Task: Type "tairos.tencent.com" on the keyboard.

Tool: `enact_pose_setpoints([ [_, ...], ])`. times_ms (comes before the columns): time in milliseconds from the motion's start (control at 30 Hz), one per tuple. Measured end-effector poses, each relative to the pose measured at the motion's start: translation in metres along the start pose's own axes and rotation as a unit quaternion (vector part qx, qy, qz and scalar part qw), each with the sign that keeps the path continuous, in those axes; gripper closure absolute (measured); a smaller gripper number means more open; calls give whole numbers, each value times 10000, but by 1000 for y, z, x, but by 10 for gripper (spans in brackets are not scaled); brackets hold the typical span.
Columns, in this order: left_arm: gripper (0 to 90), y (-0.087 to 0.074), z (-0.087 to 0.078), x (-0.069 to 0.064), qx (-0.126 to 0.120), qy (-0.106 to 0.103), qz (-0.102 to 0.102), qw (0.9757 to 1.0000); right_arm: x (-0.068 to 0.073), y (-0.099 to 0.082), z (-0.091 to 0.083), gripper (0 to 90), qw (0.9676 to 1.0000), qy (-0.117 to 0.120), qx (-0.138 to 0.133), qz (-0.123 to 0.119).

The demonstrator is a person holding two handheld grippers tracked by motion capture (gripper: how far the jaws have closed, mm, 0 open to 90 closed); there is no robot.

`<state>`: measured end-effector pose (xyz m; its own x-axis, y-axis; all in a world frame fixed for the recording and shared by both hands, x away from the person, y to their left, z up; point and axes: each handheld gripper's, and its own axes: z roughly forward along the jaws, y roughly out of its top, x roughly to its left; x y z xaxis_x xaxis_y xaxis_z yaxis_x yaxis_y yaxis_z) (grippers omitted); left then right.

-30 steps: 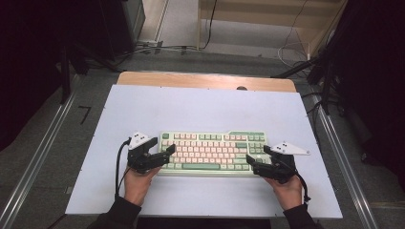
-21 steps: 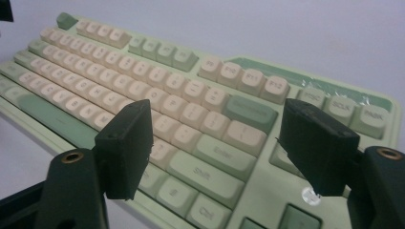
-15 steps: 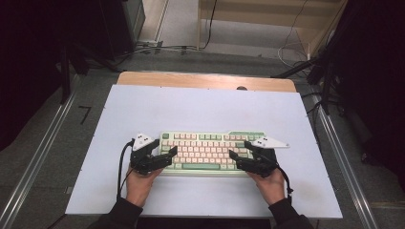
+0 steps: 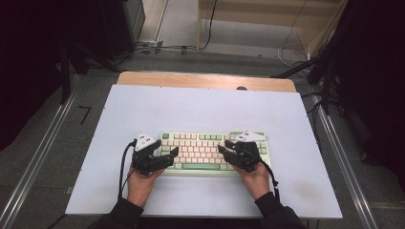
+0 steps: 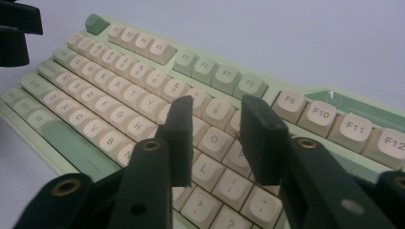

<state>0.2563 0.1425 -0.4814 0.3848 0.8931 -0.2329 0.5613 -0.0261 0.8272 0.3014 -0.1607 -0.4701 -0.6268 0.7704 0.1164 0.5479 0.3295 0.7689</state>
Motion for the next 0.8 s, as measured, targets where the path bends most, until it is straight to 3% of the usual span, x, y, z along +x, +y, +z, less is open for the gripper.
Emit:
enact_pose_setpoints([
  [33, 253, 0, 0, 0, -4, 0, 0, 10000, 2, 1, 2, 707, 10000, -3, -13, 5],
  [133, 254, 0, 1, 1, 21, 14, -5, 10000, 4, 2, 5, 743, 10000, -10, 39, 6],
  [167, 254, 0, 2, 1, 25, 23, -2, 10000, 7, 2, 8, 807, 10000, -16, 85, -33],
  [267, 254, 0, 1, 0, 14, 17, 0, 10000, 10, 3, 11, 848, 9999, -44, 67, -95],
  [300, 254, 0, 1, 0, 12, 19, 8, 10000, 11, 3, 14, 871, 9998, 84, 135, -90],
  [467, 253, 0, 2, 0, 27, 36, 40, 10000, 10, 2, 24, 874, 9993, 200, 326, -28],
  [600, 253, 0, 2, 0, 22, 33, 31, 10000, 8, 4, 24, 875, 9993, 242, 255, 98],
  [800, 253, 0, 2, 0, 26, 43, 36, 10000, 10, 5, 26, 875, 9993, 229, 302, 52],
])
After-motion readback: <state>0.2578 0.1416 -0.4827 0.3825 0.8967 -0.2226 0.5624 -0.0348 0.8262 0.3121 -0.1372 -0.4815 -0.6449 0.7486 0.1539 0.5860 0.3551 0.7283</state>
